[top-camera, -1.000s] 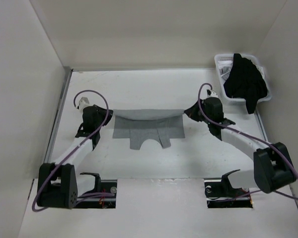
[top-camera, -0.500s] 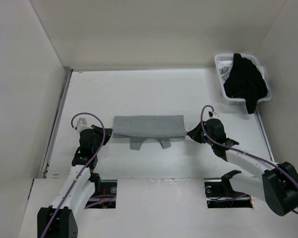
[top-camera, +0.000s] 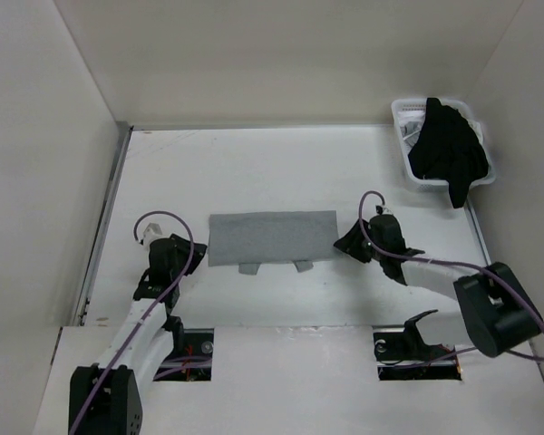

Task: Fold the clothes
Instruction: Fold the tank top

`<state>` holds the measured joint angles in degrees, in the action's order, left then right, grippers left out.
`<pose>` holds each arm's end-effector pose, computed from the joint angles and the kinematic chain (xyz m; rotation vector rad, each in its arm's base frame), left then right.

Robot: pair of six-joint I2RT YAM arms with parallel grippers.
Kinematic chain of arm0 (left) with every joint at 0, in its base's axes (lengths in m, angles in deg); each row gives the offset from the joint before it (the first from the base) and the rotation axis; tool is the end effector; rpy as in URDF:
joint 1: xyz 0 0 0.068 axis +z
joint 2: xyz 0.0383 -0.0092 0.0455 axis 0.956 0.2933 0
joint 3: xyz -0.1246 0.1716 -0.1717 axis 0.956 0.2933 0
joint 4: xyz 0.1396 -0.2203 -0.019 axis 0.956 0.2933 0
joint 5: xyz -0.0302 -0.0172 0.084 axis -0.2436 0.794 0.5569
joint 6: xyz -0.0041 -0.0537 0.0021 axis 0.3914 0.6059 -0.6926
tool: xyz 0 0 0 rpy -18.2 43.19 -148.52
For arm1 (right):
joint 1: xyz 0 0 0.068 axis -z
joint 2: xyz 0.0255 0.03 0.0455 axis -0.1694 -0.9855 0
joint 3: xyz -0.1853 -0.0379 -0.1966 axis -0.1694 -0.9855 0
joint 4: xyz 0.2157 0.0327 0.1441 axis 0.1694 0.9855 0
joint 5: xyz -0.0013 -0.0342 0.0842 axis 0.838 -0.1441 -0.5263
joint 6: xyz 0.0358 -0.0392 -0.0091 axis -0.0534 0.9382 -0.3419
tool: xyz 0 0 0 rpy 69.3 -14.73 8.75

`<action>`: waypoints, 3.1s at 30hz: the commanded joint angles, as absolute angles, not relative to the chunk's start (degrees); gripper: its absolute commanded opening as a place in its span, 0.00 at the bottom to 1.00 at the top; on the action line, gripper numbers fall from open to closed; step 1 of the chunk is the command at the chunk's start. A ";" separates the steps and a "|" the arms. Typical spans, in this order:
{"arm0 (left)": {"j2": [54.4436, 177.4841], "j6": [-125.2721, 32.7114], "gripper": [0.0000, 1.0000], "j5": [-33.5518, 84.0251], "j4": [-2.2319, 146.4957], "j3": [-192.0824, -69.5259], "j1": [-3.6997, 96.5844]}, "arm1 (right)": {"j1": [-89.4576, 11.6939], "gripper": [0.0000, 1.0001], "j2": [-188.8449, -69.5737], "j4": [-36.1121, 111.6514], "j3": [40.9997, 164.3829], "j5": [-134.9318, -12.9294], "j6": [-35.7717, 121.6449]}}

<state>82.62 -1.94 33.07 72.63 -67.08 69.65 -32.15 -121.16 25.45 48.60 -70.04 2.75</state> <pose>0.1539 -0.0091 0.1466 -0.9678 1.9674 -0.6073 0.2087 0.0885 0.1417 0.4685 2.3182 0.6946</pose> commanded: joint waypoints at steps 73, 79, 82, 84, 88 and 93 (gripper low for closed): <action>105.77 -9.07 0.54 38.24 58.76 -82.01 55.68 | -36.27 0.44 -99.11 16.80 46.15 -52.75 6.17; 107.97 -10.84 0.57 39.74 62.64 -82.28 56.20 | -30.28 0.65 -99.80 12.48 42.88 -51.44 5.10; 108.76 -11.89 0.57 39.74 62.28 -82.01 56.64 | -29.66 0.66 -102.09 11.25 42.44 -51.09 5.02; 109.63 -12.86 0.57 39.56 61.76 -82.54 55.94 | -29.66 0.65 -103.40 9.85 41.56 -50.65 4.49; 112.09 -14.53 0.57 39.83 60.53 -84.47 54.53 | -29.57 0.64 -105.25 8.17 40.16 -50.03 4.40; 116.05 -15.67 0.57 38.77 58.42 -87.11 52.69 | -29.84 0.64 -102.71 6.33 38.05 -49.07 4.75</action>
